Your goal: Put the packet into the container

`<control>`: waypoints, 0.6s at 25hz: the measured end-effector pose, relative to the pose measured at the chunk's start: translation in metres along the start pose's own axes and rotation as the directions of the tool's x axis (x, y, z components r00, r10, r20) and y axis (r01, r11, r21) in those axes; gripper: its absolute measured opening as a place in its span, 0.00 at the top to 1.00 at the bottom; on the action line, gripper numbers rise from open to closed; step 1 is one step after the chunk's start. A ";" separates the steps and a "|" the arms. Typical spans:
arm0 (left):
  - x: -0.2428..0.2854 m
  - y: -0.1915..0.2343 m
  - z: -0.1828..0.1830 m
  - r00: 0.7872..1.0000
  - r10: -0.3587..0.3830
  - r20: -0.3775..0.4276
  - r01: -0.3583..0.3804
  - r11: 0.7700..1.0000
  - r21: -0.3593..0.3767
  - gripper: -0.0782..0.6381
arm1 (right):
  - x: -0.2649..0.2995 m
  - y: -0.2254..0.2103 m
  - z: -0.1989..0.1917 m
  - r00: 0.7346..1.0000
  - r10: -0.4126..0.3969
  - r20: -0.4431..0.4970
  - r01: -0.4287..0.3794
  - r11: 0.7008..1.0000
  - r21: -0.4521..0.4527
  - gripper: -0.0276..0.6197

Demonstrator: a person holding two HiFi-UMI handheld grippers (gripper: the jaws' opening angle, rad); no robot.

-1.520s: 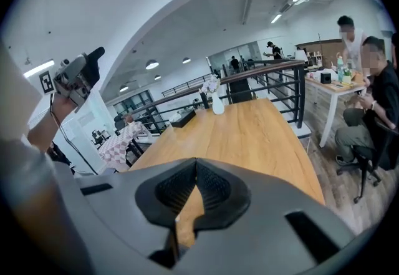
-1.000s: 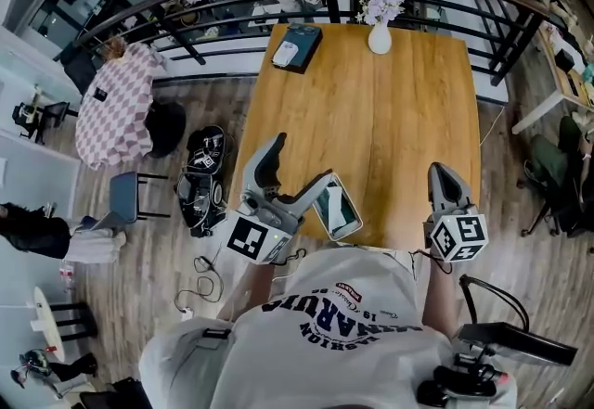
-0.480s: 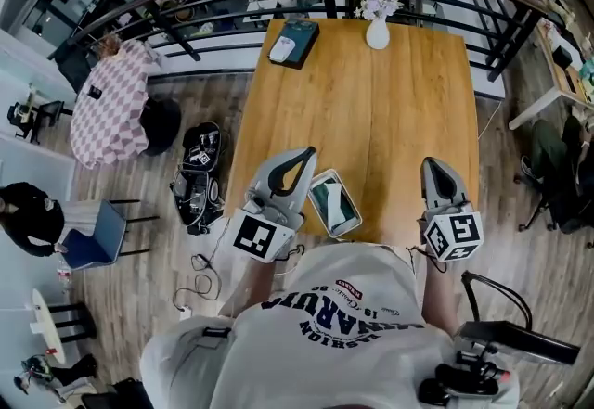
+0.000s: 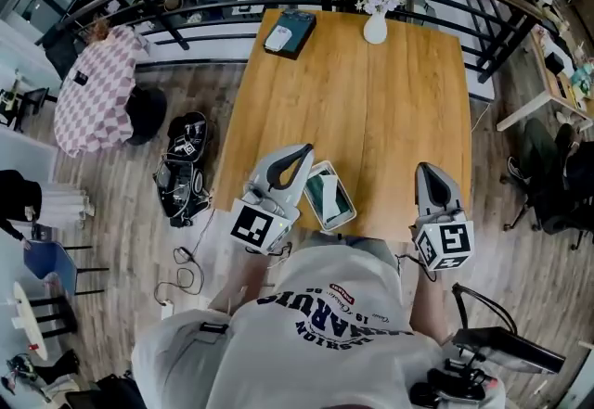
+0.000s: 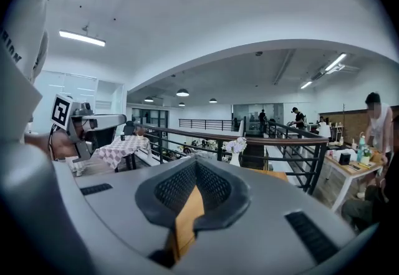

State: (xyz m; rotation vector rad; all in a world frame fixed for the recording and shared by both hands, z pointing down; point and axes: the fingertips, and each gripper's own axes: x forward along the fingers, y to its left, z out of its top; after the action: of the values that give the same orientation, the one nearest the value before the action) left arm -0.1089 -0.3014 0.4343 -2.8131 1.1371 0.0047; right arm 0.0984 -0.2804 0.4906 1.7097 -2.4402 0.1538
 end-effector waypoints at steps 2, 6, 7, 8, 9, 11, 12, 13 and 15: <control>-0.004 -0.002 -0.007 1.000 -0.007 0.002 0.007 1.000 -0.015 0.89 | -0.002 0.008 -0.009 1.000 -0.004 -0.029 0.005 1.000 0.015 0.95; -0.021 -0.009 -0.007 1.000 0.002 -0.003 -0.002 0.999 -0.035 0.89 | -0.015 0.027 -0.018 0.998 0.007 -0.056 -0.003 0.998 0.057 0.95; -0.029 -0.012 -0.004 1.000 0.006 0.000 -0.006 0.999 -0.037 0.89 | -0.021 0.033 -0.019 0.998 0.012 -0.058 -0.008 0.998 0.057 0.95; -0.037 -0.014 -0.002 1.000 0.013 0.003 -0.013 0.999 -0.039 0.89 | -0.026 0.037 -0.020 0.998 0.013 -0.061 -0.009 0.998 0.055 0.95; -0.045 -0.017 0.001 1.000 0.021 0.010 -0.021 0.999 -0.035 0.89 | -0.032 0.041 -0.021 0.998 0.011 -0.065 -0.008 0.998 0.055 0.95; -0.063 -0.026 0.005 0.999 0.043 0.029 -0.043 0.999 -0.024 0.89 | -0.046 0.047 -0.022 0.998 0.017 -0.065 -0.014 0.998 0.058 0.95; -0.074 -0.033 0.006 0.998 0.058 0.035 -0.057 0.998 -0.020 0.89 | -0.055 0.051 -0.022 0.998 0.025 -0.058 -0.022 0.998 0.057 0.95; -0.085 -0.042 0.007 0.997 0.072 0.039 -0.071 0.997 -0.020 0.89 | -0.065 0.055 -0.022 0.998 0.033 -0.051 -0.030 0.998 0.053 0.95; -0.109 -0.065 0.008 0.995 0.093 0.045 -0.092 0.995 -0.031 0.89 | -0.090 0.064 -0.021 0.998 0.042 -0.036 -0.041 0.998 0.041 0.95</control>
State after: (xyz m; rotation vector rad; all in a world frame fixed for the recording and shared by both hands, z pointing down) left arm -0.1417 -0.1787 0.4372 -2.7667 1.2658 0.0935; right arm 0.0697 -0.1719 0.4949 1.6574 -2.4632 0.2386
